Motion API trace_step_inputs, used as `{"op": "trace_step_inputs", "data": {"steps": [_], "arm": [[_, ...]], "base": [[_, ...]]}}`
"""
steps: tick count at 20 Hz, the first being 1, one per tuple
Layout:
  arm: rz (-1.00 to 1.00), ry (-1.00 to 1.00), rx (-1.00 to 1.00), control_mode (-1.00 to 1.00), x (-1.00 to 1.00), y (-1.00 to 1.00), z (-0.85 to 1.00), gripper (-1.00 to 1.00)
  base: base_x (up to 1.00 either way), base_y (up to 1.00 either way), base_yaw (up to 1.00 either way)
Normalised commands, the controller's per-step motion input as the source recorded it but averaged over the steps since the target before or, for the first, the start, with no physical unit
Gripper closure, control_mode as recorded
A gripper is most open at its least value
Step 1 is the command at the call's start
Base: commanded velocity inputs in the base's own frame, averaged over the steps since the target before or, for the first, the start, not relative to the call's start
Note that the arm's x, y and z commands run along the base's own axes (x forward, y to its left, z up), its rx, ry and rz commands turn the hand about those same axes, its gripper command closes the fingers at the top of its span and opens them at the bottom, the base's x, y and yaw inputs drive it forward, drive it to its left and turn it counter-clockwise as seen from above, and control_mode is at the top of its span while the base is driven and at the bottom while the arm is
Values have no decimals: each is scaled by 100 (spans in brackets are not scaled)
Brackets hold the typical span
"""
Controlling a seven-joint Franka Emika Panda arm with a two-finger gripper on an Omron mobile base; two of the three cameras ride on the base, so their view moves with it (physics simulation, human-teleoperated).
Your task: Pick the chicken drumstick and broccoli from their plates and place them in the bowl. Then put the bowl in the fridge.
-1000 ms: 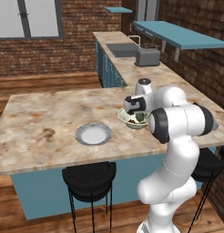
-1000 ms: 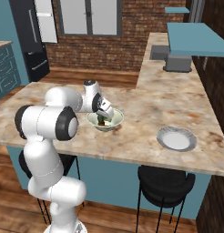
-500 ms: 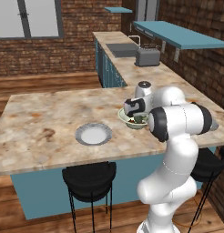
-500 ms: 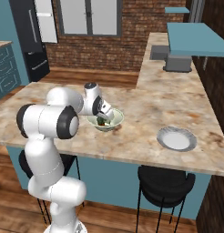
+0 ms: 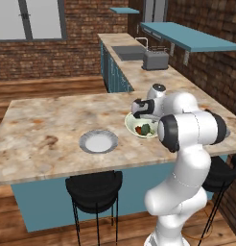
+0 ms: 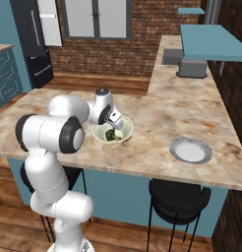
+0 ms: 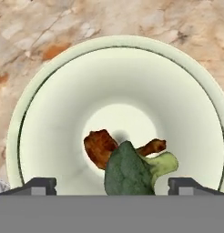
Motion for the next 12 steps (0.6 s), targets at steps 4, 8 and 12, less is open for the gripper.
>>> {"op": "trace_step_inputs", "data": {"steps": [4, 8, 12], "arm": [[10, -5, 7, -100, 0, 13, 37, -100], [20, -3, 0, -100, 11, 16, 16, -100], [20, 0, -2, -100, 19, 17, 0, -100]], "base": [[0, 0, 0], [0, 0, 0], [0, 0, 0]]}}
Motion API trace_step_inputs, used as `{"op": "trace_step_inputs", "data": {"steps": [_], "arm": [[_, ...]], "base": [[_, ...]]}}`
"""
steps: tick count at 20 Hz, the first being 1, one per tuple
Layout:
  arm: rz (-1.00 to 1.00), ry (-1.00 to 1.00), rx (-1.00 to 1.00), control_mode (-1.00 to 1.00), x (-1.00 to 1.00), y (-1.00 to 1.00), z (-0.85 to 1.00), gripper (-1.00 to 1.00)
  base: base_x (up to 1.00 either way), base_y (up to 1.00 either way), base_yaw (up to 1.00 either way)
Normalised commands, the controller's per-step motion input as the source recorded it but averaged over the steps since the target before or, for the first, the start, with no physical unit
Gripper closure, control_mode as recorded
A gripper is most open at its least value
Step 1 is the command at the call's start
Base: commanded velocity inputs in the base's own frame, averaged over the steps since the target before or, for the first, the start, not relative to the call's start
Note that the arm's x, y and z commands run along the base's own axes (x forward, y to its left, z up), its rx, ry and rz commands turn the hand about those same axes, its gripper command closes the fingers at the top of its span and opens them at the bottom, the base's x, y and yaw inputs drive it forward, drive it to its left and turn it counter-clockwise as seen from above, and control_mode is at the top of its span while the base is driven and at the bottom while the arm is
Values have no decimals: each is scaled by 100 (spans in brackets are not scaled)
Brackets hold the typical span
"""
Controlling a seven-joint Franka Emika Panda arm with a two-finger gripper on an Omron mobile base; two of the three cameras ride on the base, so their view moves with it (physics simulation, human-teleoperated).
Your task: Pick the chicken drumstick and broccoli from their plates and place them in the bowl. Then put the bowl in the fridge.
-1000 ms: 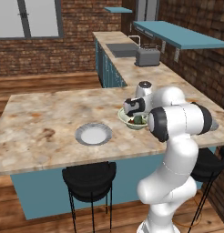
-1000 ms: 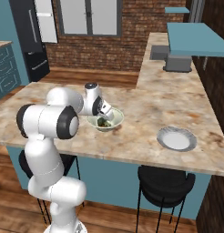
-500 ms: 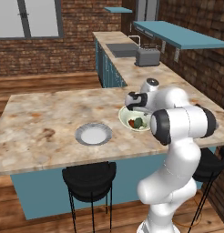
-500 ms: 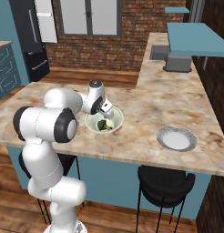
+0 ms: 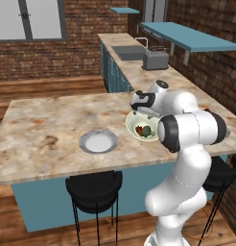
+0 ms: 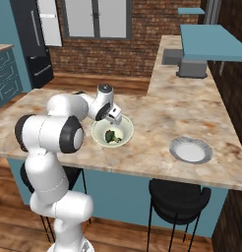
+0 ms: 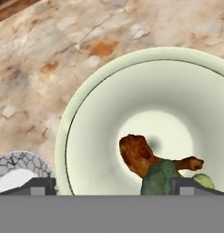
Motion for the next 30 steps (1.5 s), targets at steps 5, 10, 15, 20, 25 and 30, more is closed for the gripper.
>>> {"op": "trace_step_inputs", "data": {"steps": [5, 10, 15, 20, 25, 30], "arm": [[20, -1, -14, -100, 19, 29, 0, -100], [17, -1, -24, -100, 3, 41, 0, -100], [-5, 4, -23, -100, -2, 26, -3, -100], [-18, 2, -1, -100, 0, 21, -2, -100], [-17, 1, 0, -100, 1, 23, -8, -100], [-2, 6, -3, -100, 14, 1, -28, -100]], "base": [[0, 0, 0], [0, 0, 0], [0, 0, 0], [0, 0, 0], [0, 0, 0], [0, 0, 0]]}}
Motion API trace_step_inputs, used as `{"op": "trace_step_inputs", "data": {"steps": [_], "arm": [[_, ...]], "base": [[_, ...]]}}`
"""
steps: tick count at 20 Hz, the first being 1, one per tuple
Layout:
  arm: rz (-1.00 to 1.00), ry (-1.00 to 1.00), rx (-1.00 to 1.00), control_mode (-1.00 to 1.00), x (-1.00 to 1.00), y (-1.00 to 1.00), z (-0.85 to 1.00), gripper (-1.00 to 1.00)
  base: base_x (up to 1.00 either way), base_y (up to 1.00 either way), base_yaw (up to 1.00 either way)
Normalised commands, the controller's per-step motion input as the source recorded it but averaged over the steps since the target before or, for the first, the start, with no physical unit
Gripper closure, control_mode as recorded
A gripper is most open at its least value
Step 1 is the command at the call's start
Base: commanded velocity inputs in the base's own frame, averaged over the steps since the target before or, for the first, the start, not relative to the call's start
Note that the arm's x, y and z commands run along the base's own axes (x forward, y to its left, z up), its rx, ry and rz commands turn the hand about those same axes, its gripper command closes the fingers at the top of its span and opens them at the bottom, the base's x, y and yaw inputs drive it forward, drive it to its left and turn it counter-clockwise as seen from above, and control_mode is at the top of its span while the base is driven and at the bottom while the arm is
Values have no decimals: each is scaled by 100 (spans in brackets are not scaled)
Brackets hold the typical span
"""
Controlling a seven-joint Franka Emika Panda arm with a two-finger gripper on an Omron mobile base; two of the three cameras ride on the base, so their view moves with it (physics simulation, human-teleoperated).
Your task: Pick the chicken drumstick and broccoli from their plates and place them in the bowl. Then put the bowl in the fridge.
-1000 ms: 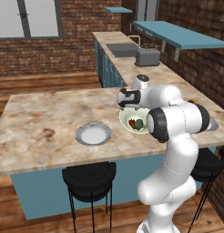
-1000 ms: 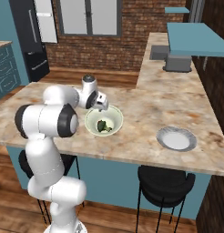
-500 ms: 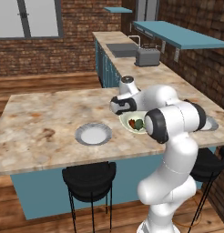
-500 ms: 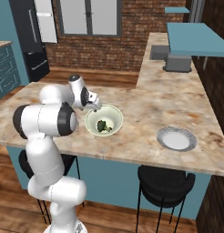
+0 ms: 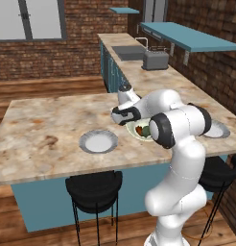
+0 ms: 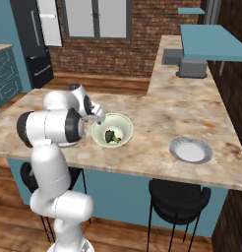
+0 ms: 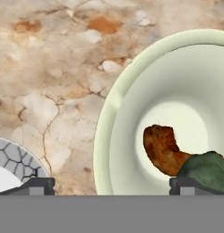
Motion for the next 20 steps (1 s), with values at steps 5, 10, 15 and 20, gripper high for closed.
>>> {"op": "trace_step_inputs", "data": {"steps": [5, 10, 15, 20], "arm": [[0, 11, 0, -100, 15, 0, -27, -100], [0, 4, -1, -100, 15, 0, -27, -100], [0, 4, -5, -100, 11, -2, -24, -100], [0, 4, -10, -100, 1, -17, -16, -100]], "base": [[0, 0, 0], [0, 0, 0], [0, 0, 0], [0, 0, 0]]}}
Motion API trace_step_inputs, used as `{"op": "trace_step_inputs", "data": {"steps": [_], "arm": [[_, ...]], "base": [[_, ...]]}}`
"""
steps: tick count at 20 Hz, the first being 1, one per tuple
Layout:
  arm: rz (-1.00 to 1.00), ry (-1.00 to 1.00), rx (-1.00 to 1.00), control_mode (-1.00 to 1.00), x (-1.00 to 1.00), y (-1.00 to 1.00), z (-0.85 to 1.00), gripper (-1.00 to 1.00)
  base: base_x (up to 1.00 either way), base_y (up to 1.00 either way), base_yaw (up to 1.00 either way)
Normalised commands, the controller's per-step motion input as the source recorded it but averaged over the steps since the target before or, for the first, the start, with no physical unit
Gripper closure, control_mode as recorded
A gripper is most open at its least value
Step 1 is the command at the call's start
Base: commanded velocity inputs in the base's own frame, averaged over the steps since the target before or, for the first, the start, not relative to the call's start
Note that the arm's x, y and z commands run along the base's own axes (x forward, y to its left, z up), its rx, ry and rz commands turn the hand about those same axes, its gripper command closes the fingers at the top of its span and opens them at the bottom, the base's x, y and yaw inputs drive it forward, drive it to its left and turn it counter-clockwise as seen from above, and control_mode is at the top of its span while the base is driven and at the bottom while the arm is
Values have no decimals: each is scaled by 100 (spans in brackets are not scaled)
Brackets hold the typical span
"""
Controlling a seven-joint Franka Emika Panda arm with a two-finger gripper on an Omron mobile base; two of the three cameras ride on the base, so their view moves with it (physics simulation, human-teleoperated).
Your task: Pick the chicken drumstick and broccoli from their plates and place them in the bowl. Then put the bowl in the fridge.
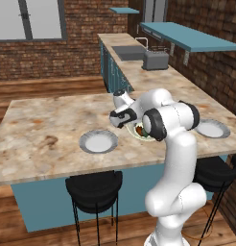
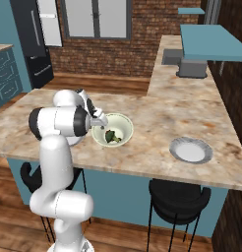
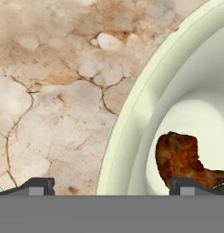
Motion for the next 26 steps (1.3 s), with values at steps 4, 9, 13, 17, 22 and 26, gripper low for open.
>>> {"op": "trace_step_inputs", "data": {"steps": [4, 9, 13, 17, 22, 26], "arm": [[0, 7, -7, -100, 3, -13, -15, -100], [0, 5, -1, -100, 5, -12, -19, 100], [0, 5, 0, -100, -1, -27, -11, 100], [0, 9, 0, -100, -8, -32, -4, 100], [0, 17, 1, -100, -7, -28, 3, 100], [1, 19, 4, -100, -1, -2, 13, 100]], "base": [[0, 0, 0], [0, 0, 0], [0, 0, 0], [0, 0, 0], [0, 0, 0], [0, 0, 0]]}}
